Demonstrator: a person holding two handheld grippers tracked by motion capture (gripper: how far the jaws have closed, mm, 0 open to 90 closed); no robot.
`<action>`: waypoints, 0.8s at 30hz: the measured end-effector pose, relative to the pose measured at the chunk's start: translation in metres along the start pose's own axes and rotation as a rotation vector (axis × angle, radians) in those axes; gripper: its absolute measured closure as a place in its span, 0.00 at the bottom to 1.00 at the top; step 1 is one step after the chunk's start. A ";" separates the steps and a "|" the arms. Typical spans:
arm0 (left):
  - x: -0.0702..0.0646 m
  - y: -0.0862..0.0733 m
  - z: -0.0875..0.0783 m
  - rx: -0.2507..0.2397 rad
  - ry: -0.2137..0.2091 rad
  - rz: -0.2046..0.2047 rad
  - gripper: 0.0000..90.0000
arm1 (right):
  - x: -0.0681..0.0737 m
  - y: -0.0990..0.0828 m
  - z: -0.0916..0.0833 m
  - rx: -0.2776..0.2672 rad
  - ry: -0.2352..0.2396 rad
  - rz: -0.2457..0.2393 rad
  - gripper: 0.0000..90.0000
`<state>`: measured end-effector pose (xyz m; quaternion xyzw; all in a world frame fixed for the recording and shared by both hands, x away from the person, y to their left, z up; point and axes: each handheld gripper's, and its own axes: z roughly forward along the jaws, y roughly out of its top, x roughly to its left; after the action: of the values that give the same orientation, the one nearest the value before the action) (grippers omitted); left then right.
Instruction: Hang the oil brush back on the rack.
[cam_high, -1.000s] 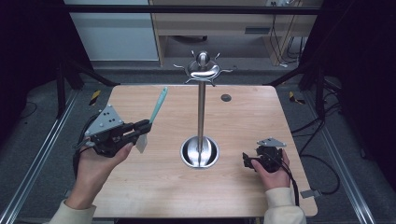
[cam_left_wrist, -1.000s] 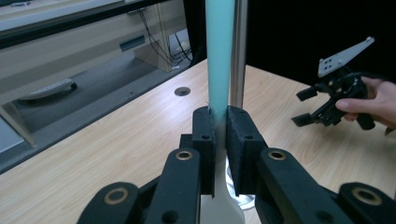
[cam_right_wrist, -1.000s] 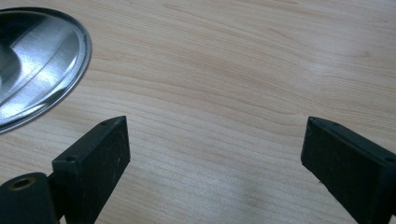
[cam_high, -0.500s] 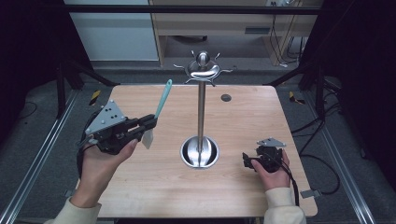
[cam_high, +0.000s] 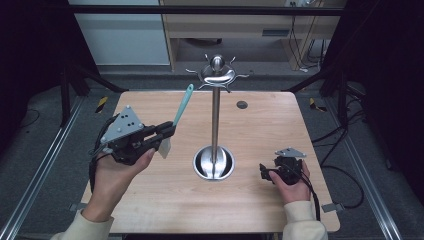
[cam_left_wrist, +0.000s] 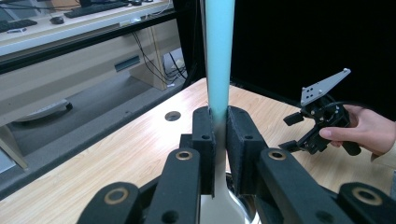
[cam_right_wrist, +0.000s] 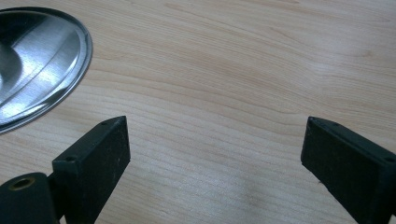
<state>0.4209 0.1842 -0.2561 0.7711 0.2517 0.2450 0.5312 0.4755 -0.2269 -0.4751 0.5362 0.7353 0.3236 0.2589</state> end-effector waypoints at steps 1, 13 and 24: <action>0.000 0.000 0.000 0.000 0.000 0.001 0.91 | 0.000 0.000 0.000 0.000 0.001 -0.001 0.10; -0.004 0.003 0.005 0.003 -0.014 0.001 0.91 | 0.000 0.000 0.000 0.002 0.002 -0.004 0.10; -0.004 0.003 0.011 0.019 -0.016 -0.006 0.91 | 0.000 0.000 0.000 0.002 0.002 -0.004 0.10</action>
<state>0.4252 0.1729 -0.2572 0.7773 0.2521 0.2346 0.5266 0.4755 -0.2268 -0.4754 0.5346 0.7369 0.3230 0.2586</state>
